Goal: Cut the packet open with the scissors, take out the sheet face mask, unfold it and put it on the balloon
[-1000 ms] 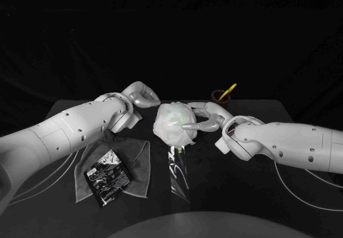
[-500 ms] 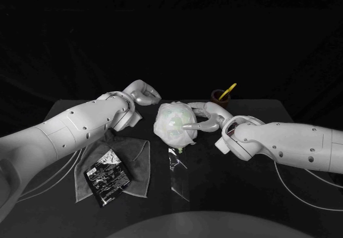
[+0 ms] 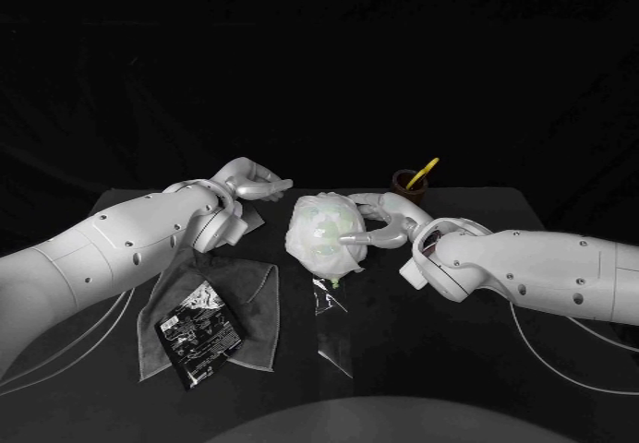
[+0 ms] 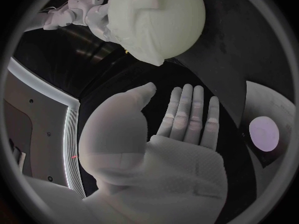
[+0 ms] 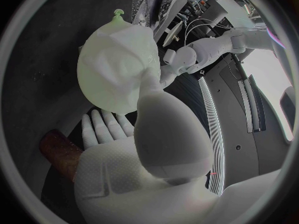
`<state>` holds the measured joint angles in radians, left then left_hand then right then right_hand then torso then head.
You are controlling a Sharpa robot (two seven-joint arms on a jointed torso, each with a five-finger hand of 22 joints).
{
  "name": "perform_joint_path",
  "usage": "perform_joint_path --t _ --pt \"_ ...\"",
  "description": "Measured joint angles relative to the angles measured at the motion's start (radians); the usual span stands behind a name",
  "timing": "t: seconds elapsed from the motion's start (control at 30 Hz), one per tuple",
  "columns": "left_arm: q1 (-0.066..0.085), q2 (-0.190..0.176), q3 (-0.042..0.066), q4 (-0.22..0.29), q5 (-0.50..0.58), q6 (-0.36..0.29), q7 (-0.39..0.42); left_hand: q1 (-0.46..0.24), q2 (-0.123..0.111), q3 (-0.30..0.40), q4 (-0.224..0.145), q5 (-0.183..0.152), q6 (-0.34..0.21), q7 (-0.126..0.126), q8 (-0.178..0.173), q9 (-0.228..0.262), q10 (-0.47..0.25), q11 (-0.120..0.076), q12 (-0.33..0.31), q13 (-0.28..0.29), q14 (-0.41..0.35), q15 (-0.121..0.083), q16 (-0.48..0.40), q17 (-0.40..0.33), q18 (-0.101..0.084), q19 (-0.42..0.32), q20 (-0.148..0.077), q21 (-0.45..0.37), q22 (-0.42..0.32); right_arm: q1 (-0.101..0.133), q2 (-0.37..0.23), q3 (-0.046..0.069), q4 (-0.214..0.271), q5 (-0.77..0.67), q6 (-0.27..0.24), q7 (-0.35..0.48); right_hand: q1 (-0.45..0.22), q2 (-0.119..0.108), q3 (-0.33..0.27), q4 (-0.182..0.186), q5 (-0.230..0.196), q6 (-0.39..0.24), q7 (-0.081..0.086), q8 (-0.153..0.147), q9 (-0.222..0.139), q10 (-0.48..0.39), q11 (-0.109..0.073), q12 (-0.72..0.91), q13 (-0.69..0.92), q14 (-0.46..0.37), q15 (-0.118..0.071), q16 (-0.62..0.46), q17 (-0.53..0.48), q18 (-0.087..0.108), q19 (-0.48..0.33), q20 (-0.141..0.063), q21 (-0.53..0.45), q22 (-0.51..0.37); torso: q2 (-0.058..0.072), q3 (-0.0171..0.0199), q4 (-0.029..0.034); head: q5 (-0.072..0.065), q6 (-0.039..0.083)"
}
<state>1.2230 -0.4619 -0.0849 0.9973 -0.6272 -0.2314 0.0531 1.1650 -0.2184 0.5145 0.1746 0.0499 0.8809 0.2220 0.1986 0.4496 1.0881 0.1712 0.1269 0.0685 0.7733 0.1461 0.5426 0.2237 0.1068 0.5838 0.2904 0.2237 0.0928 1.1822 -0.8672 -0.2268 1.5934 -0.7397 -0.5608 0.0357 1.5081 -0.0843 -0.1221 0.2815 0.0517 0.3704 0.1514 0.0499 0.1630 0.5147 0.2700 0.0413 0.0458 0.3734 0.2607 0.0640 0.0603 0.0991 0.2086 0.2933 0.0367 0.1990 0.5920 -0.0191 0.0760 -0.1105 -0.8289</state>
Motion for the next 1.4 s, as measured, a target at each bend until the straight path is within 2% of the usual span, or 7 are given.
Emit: perform_joint_path --t 0.13,0.37,0.57,0.8,1.1,1.17,1.4 --pt "-0.004 -0.03 -0.001 0.044 0.055 0.026 -0.002 -0.016 -0.014 -0.098 0.056 0.0 -0.025 -0.003 -0.023 -0.017 -0.045 0.026 -0.019 -0.002 -0.036 0.02 -0.042 -0.018 -0.031 -0.135 0.003 -0.065 -0.03 0.0 -0.002 0.0 0.0 0.0 0.0 0.0 0.0 0.0 0.0 0.0 0.0 0.0 0.0 0.0 0.0 0.0 0.0 0.0 0.0 0.0 0.0 0.0 0.0 0.0 0.0 0.0 0.0 0.0 0.0 -0.0001 0.0014 0.002 0.002" --pt "-0.014 -0.061 -0.002 0.099 0.112 0.061 -0.004 0.065 0.005 -0.207 0.087 0.0 0.02 0.005 -0.001 -0.019 -0.057 0.02 -0.014 0.001 -0.039 0.024 -0.057 -0.026 -0.031 -0.176 -0.001 -0.082 -0.04 0.0 -0.004 0.0 -0.001 0.0 0.0 0.0 0.004 0.004 0.0 0.0 0.0 0.003 -0.003 0.0 0.001 0.004 -0.004 0.0 0.001 0.0 0.0 0.0 0.0 0.0 0.0 0.0 0.0 0.0 0.001 -0.0009 0.0014 0.009 0.004" --pt "-0.017 -0.071 -0.002 0.124 0.119 0.079 -0.008 0.135 0.011 -0.24 0.079 0.0 0.063 -0.02 0.022 -0.018 -0.014 -0.012 0.028 0.013 -0.022 0.007 -0.06 -0.027 -0.031 -0.177 0.001 -0.086 -0.041 0.0 -0.004 0.0 -0.001 0.0 0.0 0.0 0.004 0.004 0.0 0.0 0.0 0.003 -0.003 0.0 0.001 0.004 -0.004 0.0 0.001 0.0 0.0 0.0 0.0 0.0 0.0 0.0 0.0 0.0 0.001 -0.0008 -0.0006 0.013 0.003" --pt "-0.02 -0.081 -0.002 0.147 0.107 0.084 -0.017 0.178 0.021 -0.288 0.096 0.0 0.081 -0.038 0.033 -0.029 0.03 -0.034 0.089 0.038 0.031 -0.023 0.007 0.004 -0.03 0.038 -0.003 -0.003 -0.007 0.0 -0.004 0.0 -0.001 0.0 0.0 0.0 0.004 0.004 0.0 0.0 0.0 0.007 0.0 0.0 0.001 0.007 0.0 0.0 0.001 0.0 0.0 0.0 0.0 0.0 0.0 0.0 0.0 -0.001 0.001 0.0005 -0.0019 0.014 0.002" --pt "-0.022 -0.089 -0.002 0.171 0.077 0.071 -0.025 0.198 0.033 -0.35 0.113 0.0 0.108 -0.065 0.054 -0.037 0.07 -0.067 0.204 0.099 0.1 -0.067 0.19 0.095 0.048 0.202 -0.013 0.109 0.043 -0.002 -0.006 0.0 -0.001 0.0 0.0 0.0 0.004 0.004 0.0 0.0 0.0 0.007 0.0 0.004 0.002 0.007 0.0 0.0 0.001 0.0 0.0 0.0 0.0 0.0 0.0 0.0 0.0 -0.004 0.001 0.0005 -0.0024 0.011 0.001" --pt "-0.022 -0.089 -0.002 0.174 0.071 0.066 -0.026 0.202 0.038 -0.37 0.113 0.0 0.113 -0.077 0.059 -0.04 0.09 -0.081 0.264 0.136 0.116 -0.084 0.261 0.132 0.064 0.237 -0.02 0.145 0.063 -0.003 -0.006 0.0 -0.001 0.0 0.0 0.0 0.004 0.004 0.0 0.0 0.0 0.007 0.0 0.004 0.002 0.007 0.0 0.0 0.001 0.0 0.0 0.0 0.0 0.0 0.0 0.0 0.0 -0.004 0.001 0.0003 -0.0021 0.011 0.001" --pt "-0.023 -0.09 -0.002 0.183 0.053 0.048 -0.026 0.239 0.075 -0.435 0.114 0.0 0.123 -0.095 0.071 -0.055 0.045 -0.108 0.509 0.304 0.097 -0.113 0.459 0.232 0.064 0.272 -0.045 0.26 0.132 -0.003 -0.006 0.0 -0.001 0.0 -0.001 0.0 0.004 0.004 0.002 0.003 0.0 0.007 0.0 0.004 0.002 0.007 0.0 0.0 0.001 0.0 0.0 0.0 0.0 0.0 0.0 0.0 0.0 -0.005 0.001 -0.0001 -0.0012 0.01 -0.002"
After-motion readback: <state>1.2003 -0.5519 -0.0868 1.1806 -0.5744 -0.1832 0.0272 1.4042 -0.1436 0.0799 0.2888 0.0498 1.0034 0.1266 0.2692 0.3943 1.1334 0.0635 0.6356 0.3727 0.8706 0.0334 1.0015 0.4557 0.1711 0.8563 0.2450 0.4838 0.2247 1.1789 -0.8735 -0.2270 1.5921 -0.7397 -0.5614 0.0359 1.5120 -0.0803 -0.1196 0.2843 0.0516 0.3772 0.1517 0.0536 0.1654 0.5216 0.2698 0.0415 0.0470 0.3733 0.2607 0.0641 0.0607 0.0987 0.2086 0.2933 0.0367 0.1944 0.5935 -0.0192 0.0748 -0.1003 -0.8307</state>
